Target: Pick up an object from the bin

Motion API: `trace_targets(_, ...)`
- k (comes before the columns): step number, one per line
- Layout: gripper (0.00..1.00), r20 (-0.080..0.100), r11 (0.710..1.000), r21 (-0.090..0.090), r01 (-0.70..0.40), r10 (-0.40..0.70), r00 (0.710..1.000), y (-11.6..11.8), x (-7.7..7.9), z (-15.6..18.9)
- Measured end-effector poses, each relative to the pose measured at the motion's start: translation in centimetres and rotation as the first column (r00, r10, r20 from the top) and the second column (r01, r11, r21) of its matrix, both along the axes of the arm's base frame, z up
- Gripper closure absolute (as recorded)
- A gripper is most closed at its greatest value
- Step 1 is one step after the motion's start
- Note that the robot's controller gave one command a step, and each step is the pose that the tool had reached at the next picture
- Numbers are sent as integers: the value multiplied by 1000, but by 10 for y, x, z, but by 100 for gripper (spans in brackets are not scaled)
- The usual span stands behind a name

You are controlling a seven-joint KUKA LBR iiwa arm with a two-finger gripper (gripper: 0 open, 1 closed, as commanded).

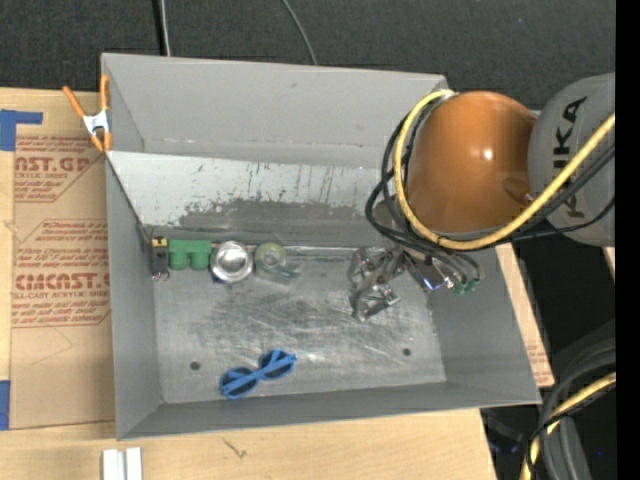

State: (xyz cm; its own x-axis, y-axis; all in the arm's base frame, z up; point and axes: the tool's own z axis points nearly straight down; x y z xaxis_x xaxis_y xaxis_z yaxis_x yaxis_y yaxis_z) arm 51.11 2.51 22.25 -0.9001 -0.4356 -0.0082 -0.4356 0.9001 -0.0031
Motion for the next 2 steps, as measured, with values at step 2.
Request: trace_targets(2, 0, -11, 973, 3, -232, 233, 973, 131, -31, -59)
